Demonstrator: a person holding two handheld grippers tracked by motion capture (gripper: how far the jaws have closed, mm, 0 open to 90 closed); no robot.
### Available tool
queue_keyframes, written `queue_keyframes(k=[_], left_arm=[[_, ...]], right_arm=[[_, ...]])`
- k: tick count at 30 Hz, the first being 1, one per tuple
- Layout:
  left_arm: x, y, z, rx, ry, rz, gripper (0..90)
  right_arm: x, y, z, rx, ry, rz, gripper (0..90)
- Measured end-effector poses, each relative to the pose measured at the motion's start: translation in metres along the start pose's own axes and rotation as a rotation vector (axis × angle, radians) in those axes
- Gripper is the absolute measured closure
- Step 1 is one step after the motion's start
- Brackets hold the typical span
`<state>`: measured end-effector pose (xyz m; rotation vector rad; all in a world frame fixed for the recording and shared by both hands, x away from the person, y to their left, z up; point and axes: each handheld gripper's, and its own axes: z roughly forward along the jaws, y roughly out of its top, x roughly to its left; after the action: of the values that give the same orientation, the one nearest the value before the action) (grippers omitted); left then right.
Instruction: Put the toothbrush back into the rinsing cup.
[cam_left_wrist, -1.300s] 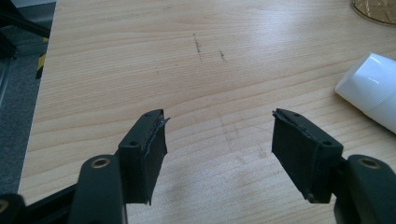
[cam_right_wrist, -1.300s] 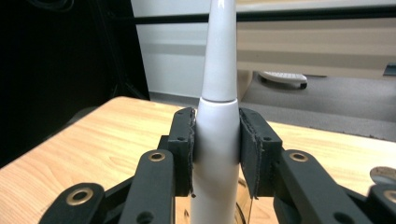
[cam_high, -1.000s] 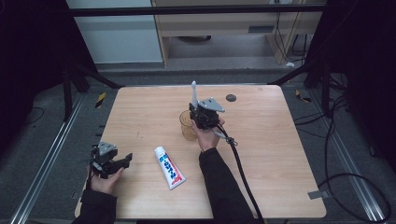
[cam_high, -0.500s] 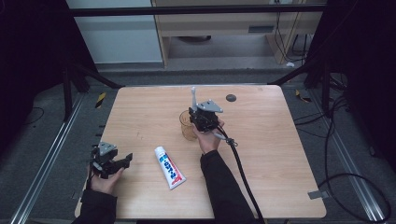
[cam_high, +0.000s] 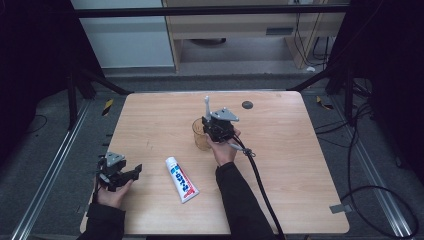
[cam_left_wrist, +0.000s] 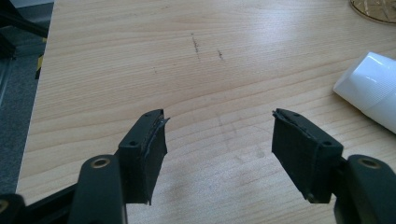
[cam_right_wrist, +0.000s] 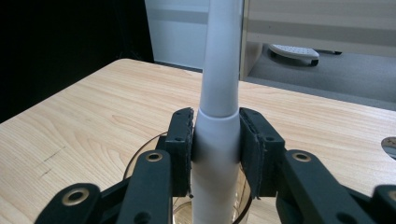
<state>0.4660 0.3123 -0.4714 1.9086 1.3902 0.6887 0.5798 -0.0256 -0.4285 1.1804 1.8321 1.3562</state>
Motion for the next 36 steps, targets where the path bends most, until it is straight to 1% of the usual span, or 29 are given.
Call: queue_keyframes(k=[6, 10, 12, 15, 19, 22, 24, 25, 26, 28, 30, 31, 34, 36], left_arm=[[0.0, 0.0, 0.0, 0.001, 0.0, 0.0, 34.4], [0.0, 0.0, 0.0, 0.0, -0.001, 0.0, 34.4], [0.0, 0.0, 0.0, 0.0, -0.001, 0.0, 34.4], [0.0, 0.0, 0.0, 0.0, -0.001, 0.0, 34.4], [0.0, 0.0, 0.0, 0.0, -0.001, -0.001, 34.4], [0.0, 0.0, 0.0, -0.001, -0.001, -0.001, 34.4], [0.0, 0.0, 0.0, 0.0, -0.001, 0.0, 34.4], [0.0, 0.0, 0.0, -0.001, -0.001, 0.0, 34.4], [0.0, 0.0, 0.0, -0.002, -0.002, 0.0, 34.4], [0.0, 0.0, 0.0, -0.002, -0.001, 0.0, 34.4], [0.0, 0.0, 0.0, -0.003, 0.0, -0.001, 34.5], [0.0, 0.0, 0.0, -0.002, -0.003, -0.002, 34.5], [0.0, 0.0, -0.001, -0.009, -0.014, -0.008, 34.7], [0.001, 0.0, 0.0, -0.009, -0.042, -0.028, 35.5]], right_arm=[[0.002, 0.0, 0.0, 0.001, 0.009, -0.013, 64.1], [0.003, -0.002, 0.0, 0.01, 0.004, -0.019, 63.4], [0.002, -0.003, 0.0, 0.002, 0.004, -0.018, 63.3], [0.001, -0.005, 0.0, 0.004, -0.002, -0.016, 62.4], [0.0, -0.006, -0.001, -0.004, -0.006, -0.019, 59.5], [0.0, -0.005, -0.003, -0.019, -0.002, -0.015, 53.3], [0.001, -0.003, -0.005, -0.023, 0.009, 0.006, 45.4], [0.001, -0.003, -0.006, -0.023, 0.015, 0.009, 42.3], [0.001, -0.002, -0.007, -0.019, 0.019, 0.009, 40.6], [0.002, -0.001, -0.011, -0.012, 0.022, -0.002, 34.5], [0.002, 0.0, -0.013, 0.018, 0.038, -0.01, 27.3], [0.002, 0.001, -0.016, 0.041, 0.043, -0.017, 23.9], [0.0, 0.001, -0.023, 0.064, 0.036, -0.045, 20.3], [-0.003, 0.002, -0.03, 0.07, 0.048, -0.043, 18.5]])
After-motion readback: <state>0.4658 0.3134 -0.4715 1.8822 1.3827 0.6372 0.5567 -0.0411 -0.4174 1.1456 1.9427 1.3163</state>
